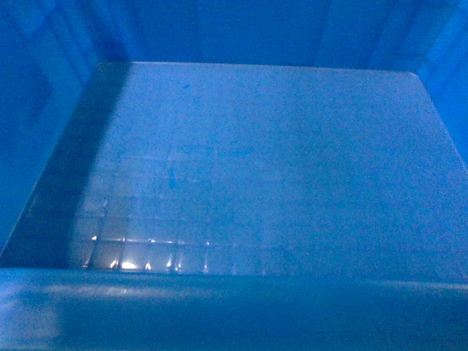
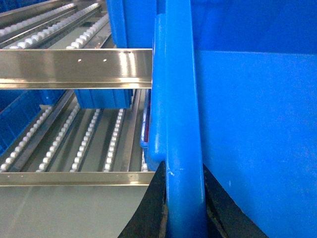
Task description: Place box next to blue box on left shelf
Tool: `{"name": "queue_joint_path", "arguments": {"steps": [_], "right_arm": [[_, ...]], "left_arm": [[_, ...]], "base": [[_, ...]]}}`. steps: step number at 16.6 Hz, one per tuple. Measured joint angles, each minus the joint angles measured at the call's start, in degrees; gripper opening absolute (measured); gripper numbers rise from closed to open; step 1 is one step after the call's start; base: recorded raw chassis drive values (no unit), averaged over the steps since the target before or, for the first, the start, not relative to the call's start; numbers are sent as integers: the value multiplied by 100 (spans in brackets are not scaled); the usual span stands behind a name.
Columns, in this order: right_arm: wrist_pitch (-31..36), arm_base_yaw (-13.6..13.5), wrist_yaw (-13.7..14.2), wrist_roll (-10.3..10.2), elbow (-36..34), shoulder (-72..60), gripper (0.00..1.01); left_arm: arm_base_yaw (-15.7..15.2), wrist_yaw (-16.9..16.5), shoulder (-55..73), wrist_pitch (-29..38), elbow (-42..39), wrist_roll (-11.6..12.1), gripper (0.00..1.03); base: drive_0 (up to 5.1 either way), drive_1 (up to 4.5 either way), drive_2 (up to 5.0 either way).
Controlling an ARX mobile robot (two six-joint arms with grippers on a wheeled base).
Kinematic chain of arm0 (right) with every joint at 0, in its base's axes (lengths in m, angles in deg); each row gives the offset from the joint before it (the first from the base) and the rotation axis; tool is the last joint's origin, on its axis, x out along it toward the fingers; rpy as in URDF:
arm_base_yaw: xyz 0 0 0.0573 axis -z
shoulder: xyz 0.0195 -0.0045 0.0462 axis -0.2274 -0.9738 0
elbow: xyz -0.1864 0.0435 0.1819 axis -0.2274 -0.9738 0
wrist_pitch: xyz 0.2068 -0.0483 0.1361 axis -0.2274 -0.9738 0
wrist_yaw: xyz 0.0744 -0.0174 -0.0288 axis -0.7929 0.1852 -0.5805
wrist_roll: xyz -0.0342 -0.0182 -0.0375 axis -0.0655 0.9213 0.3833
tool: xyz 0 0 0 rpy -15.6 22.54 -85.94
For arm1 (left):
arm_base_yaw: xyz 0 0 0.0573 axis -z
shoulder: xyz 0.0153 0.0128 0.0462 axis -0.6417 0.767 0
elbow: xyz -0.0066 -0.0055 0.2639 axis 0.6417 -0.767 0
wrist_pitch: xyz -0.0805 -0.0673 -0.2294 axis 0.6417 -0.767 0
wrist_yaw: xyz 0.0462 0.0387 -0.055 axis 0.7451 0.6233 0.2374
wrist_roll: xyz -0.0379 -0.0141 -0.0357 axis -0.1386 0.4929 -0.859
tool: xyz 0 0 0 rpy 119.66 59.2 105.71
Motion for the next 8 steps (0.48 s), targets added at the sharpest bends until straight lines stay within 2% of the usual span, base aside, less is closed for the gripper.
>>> {"name": "queue_joint_path", "arguments": {"steps": [8], "right_arm": [[9, 0, 0, 2, 0, -2, 9]], "left_arm": [[0, 0, 0, 2, 0, 0, 8]], "base": [[-510, 231, 231]]}}
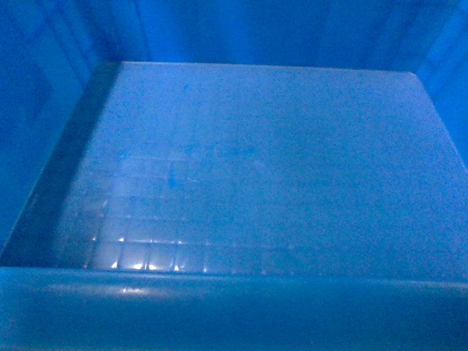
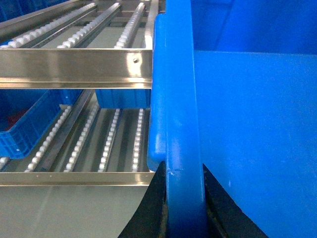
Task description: Place box next to blue box on left shelf
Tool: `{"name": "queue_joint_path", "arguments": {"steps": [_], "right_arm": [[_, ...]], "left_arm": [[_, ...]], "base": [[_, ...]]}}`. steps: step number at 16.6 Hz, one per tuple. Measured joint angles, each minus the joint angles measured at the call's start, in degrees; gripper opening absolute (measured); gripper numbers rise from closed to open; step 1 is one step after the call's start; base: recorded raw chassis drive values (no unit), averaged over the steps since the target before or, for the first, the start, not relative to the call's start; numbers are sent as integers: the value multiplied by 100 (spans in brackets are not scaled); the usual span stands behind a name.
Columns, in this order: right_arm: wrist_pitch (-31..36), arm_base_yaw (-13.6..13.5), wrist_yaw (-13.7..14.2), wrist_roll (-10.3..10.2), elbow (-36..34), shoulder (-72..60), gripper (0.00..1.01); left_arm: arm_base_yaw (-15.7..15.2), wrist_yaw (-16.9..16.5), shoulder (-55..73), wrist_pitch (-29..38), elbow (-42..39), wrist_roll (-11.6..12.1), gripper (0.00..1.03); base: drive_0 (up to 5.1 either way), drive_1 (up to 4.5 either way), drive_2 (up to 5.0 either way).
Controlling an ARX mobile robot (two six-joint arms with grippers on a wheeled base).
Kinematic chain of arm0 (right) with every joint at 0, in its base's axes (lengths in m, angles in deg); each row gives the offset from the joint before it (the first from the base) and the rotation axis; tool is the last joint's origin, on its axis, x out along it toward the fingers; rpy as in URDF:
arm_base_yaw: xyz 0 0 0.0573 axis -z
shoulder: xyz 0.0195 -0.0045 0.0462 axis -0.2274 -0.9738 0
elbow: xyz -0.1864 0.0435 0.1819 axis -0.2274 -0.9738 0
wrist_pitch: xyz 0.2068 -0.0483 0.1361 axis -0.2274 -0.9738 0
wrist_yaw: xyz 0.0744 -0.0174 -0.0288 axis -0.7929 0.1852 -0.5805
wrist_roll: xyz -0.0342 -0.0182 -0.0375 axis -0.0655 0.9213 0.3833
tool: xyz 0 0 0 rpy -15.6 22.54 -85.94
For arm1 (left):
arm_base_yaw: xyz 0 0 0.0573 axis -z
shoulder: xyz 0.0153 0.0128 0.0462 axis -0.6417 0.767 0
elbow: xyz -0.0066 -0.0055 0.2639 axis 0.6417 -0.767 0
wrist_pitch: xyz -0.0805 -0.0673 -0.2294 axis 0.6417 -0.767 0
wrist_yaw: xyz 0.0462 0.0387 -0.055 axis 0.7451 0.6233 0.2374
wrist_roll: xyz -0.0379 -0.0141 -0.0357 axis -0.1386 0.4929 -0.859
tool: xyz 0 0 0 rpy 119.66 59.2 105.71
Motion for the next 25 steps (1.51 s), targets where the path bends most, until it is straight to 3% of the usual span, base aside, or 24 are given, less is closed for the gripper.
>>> {"name": "queue_joint_path", "arguments": {"steps": [25], "right_arm": [[-9, 0, -7, 0, 0, 0, 9]], "left_arm": [[-2, 2, 0, -2, 0, 0, 8]], "base": [[-499, 245, 238]]}}
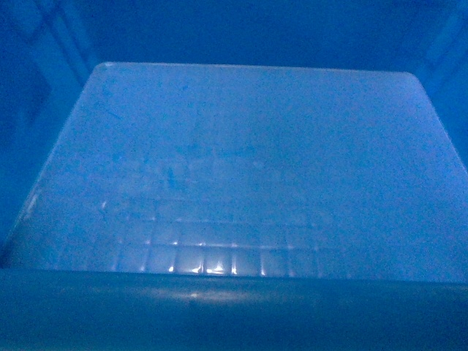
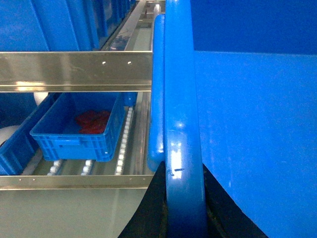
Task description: Place box next to blue box on left shelf
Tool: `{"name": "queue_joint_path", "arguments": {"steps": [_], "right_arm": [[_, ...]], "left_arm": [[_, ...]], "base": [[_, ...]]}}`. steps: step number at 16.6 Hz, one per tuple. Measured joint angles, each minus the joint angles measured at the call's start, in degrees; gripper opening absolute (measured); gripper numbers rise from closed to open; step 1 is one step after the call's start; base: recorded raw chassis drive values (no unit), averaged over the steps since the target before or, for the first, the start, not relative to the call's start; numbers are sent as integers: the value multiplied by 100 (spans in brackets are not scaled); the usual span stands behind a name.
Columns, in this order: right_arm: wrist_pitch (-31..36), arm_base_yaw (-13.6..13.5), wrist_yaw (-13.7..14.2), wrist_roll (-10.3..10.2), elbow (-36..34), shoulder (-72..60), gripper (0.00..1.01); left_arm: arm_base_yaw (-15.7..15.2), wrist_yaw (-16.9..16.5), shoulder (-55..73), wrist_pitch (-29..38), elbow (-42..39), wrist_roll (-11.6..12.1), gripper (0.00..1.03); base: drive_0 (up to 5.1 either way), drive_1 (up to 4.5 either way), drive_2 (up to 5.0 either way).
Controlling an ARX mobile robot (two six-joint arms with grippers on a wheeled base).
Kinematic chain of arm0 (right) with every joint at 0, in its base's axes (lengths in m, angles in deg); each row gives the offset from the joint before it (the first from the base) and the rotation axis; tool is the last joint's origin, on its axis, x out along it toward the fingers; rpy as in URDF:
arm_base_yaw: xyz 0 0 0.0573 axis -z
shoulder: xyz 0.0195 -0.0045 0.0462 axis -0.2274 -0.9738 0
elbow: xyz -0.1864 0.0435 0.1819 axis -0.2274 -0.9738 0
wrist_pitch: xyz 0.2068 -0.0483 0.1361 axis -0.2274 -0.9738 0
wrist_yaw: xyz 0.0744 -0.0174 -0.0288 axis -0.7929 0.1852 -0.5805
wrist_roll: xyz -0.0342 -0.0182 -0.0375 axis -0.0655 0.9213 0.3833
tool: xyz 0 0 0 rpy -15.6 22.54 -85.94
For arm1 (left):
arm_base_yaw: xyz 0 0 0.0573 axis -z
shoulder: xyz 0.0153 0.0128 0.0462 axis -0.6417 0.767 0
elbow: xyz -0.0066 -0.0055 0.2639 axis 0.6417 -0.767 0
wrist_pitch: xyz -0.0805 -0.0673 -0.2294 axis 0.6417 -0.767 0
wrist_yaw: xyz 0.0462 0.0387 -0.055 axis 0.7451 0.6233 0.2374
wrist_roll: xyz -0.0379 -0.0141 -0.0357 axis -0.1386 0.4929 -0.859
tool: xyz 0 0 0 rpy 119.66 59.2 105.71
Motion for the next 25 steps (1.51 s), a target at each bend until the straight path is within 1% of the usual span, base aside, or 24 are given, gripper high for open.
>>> {"name": "queue_joint_path", "arguments": {"steps": [25], "right_arm": [[0, -2, 2, -2, 0, 2, 9]], "left_arm": [[0, -2, -13, -2, 0, 2, 8]], "base": [[0, 0, 0]]}}
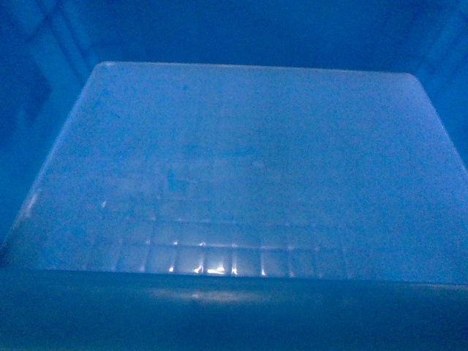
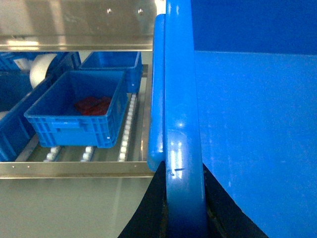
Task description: Place box next to blue box on left shelf
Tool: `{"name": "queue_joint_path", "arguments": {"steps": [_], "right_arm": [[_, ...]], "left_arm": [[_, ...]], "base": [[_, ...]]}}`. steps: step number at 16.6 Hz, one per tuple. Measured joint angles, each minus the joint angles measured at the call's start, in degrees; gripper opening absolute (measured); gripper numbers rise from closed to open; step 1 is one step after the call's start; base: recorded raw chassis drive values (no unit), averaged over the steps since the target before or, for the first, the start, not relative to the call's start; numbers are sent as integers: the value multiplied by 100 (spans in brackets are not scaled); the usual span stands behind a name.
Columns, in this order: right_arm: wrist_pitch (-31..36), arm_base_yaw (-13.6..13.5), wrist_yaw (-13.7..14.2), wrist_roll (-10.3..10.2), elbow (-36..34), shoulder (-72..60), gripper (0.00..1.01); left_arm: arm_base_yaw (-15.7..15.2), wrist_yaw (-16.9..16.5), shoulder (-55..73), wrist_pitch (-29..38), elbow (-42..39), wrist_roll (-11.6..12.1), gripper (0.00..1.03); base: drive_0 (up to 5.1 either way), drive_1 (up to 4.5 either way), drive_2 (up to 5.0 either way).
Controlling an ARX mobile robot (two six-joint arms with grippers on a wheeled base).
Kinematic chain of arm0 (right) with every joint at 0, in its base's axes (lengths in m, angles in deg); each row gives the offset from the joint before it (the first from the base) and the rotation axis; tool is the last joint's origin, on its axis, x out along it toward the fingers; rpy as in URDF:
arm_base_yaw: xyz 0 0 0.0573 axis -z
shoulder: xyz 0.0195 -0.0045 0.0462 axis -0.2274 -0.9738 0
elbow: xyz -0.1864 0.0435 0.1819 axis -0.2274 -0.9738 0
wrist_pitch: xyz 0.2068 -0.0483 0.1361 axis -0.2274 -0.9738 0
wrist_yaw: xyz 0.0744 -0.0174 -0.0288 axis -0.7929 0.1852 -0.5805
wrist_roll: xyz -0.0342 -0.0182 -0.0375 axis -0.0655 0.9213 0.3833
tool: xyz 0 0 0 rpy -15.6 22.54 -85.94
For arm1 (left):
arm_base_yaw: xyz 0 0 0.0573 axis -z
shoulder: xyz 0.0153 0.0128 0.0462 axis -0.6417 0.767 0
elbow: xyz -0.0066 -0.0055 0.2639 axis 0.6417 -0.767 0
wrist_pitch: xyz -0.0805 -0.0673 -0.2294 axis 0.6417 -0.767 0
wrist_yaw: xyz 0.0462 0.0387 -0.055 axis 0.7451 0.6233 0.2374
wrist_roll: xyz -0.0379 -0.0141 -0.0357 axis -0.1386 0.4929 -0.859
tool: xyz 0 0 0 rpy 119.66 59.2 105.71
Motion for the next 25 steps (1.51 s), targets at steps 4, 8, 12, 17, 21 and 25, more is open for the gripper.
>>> {"name": "queue_joint_path", "arguments": {"steps": [4, 8, 12, 17, 21, 25], "right_arm": [[-2, 0, -2, 0, 0, 0, 9], [0, 0, -2, 0, 0, 0, 9], [0, 0, 2, 0, 0, 0, 9], [-4, 0, 0, 2, 0, 0, 9], [-20, 0, -7, 0, -4, -2, 9], [-4, 0, -4, 2, -4, -2, 9]], "left_arm": [[0, 2, 0, 2, 0, 0, 8], [0, 2, 0, 7, 0, 2, 8], [0, 2, 0, 4, 0, 2, 8], [0, 2, 0, 0, 0, 0, 8], [2, 0, 4, -31, 0, 0, 8], [0, 2, 4, -11, 0, 0, 8]], "base": [[0, 0, 0], [0, 0, 0], [0, 0, 0], [0, 0, 0], [0, 0, 0], [0, 0, 0]]}}
